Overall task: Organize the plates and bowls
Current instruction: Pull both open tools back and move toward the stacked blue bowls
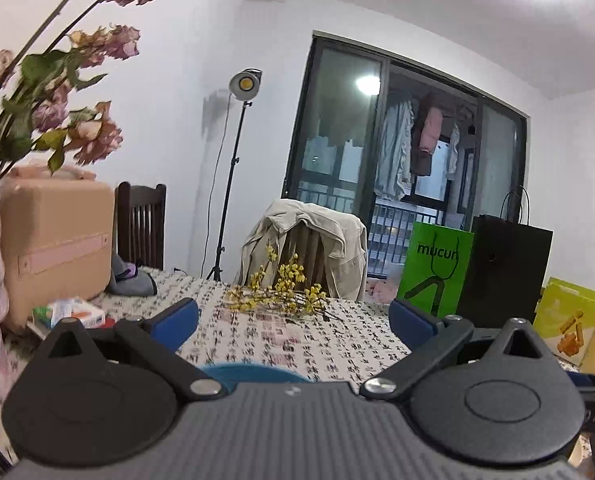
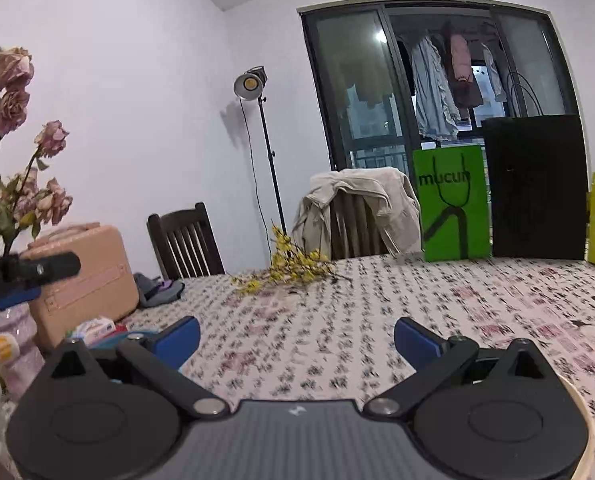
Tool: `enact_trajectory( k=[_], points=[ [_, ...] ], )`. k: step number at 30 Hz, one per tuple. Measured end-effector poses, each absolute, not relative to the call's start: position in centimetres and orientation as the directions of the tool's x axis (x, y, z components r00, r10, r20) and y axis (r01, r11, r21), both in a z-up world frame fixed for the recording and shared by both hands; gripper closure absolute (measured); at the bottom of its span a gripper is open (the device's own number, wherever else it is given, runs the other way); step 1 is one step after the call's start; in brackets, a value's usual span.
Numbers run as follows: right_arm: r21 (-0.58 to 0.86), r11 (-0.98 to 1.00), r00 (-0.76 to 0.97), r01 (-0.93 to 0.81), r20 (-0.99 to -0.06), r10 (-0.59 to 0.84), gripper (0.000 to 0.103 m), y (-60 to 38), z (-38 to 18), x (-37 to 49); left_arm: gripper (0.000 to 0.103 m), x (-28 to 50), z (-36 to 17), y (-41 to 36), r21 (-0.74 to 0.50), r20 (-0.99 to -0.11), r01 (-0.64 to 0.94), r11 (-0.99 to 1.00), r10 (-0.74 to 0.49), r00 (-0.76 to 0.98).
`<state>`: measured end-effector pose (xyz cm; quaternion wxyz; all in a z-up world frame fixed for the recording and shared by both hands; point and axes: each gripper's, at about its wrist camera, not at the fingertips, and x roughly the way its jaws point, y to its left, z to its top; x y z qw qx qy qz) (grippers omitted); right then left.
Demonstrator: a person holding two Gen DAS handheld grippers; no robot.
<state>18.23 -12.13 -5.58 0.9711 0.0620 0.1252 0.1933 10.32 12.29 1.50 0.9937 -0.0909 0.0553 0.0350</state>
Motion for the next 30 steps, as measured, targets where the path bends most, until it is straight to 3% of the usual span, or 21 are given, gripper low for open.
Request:
enact_trajectory(
  k=[8,17,23,30],
  points=[
    [0.154,0.875,0.829,-0.458,-0.28,0.484,0.0,-16.6,-6.9,16.9,0.0,6.9,-0.7,7.3,-0.211,-0.204,-0.237,0.948,0.194,0.959],
    [0.135,0.832,0.785,-0.537,-0.28,0.552,0.0,-17.3,-7.2,16.9,0.0,5.1,-1.1,6.2,-0.215,-0.274,-0.359,0.908,0.297,0.915],
    [0.07,0.836,0.796,-0.544,-0.27,0.541,0.0,-16.0,-7.6,16.0,0.0,4.8,-0.9,6.9,-0.23,-0.268,-0.351,0.908,0.288,0.919],
    [0.091,0.869,0.828,-0.486,-0.268,0.492,0.0,-14.4,-7.8,15.2,0.0,5.4,-0.8,9.0,-0.215,-0.255,-0.275,0.937,0.218,0.942]
  ],
)
